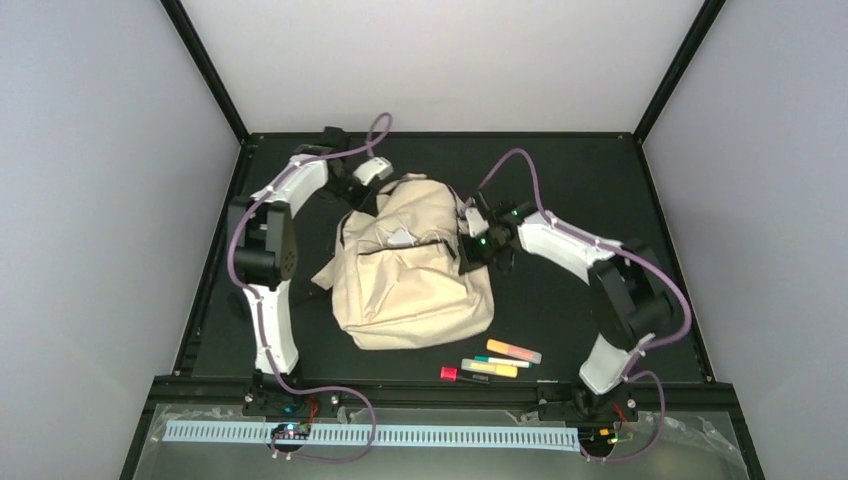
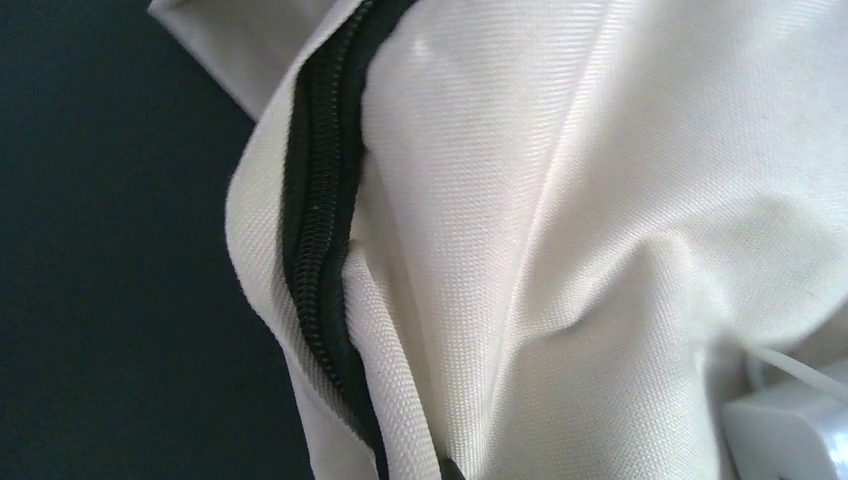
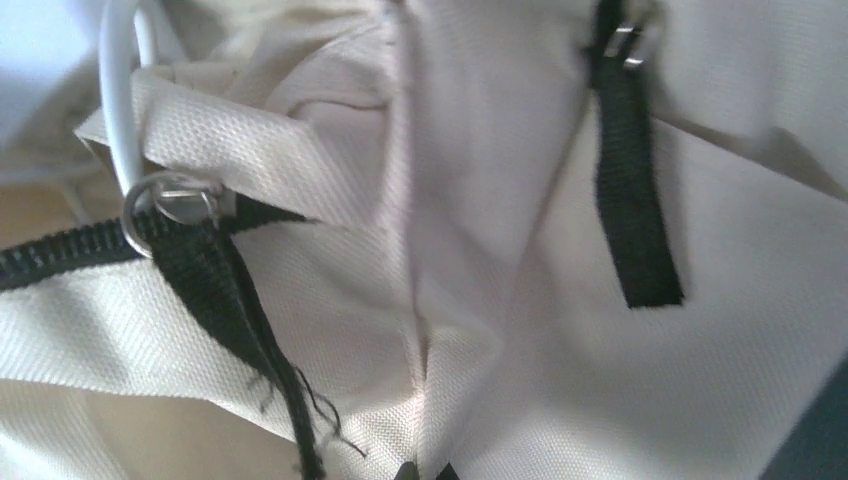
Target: Pack the student bag
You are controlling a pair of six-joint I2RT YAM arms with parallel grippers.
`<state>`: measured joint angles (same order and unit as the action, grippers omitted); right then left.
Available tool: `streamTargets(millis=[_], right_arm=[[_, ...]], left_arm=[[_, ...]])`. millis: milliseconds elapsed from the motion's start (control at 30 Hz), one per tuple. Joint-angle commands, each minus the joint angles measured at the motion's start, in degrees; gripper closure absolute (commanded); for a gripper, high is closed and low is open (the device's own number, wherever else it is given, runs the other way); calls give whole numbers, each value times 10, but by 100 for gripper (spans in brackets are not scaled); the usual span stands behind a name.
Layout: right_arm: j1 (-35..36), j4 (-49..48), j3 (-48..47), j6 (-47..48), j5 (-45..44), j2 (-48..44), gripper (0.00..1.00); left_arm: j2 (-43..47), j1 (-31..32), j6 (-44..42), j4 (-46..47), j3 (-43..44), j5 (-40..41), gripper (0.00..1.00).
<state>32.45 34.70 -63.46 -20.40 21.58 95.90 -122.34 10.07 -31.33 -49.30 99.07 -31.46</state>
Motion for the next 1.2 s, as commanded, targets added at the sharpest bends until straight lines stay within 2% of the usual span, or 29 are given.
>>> streamTargets(millis=[0, 100, 167, 200, 267, 333, 400, 467, 500, 533, 600, 700, 767, 900, 933, 1033, 1167], right_arm=[[-29, -83, -142, 46, -61, 91, 99], [-47, -68, -276, 69, -109, 164, 99], [-55, -39, -390, 90, -116, 229, 97], [-56, -16, -452, 100, -113, 262, 93], [-56, 33, -578, 119, -108, 330, 80], [-57, 73, -685, 132, -121, 358, 63], [-58, 91, -708, 147, -144, 348, 47], [-58, 89, -665, 160, -173, 307, 36], [-59, 84, -629, 164, -185, 277, 34], [-58, 79, -582, 166, -193, 246, 33], [-57, 68, -482, 162, -193, 182, 31], [-53, 39, -319, 127, -178, 89, 30], [-46, 4, -212, 101, -160, 32, 27], [-31, -28, -82, 48, -152, -32, 3], [-29, -39, -57, 36, -144, -42, 1], [-26, -81, 7, 9, -118, -63, 0], [-26, -98, 27, 16, -122, -39, 4]], left_arm=[[95, -63, 25, 29, -73, -7, 98], [170, -87, -7, 40, -160, -28, 96], [227, -86, -44, 49, -241, -58, 84], [264, -84, -66, 50, -283, -74, 79], [312, -75, -104, 37, -349, -90, 67], [355, -73, -137, 7, -390, -87, 49], [398, -76, -163, -39, -410, -58, 32], [446, -85, -188, -75, -419, -41, 18], [468, -90, -198, -87, -419, -34, 6], [484, -93, -203, -97, -415, -27, 2], [523, -94, -208, -116, -392, -8, 1], [519, -100, -181, -106, -345, 18, 1], [486, -105, -136, -58, -314, 43, 1], [338, -115, -37, 16, -218, 83, 1], [304, -119, -17, 23, -191, 83, 1], [213, -134, 25, 46, -130, 72, 1], [131, -136, 19, 20, -105, 28, 1]])
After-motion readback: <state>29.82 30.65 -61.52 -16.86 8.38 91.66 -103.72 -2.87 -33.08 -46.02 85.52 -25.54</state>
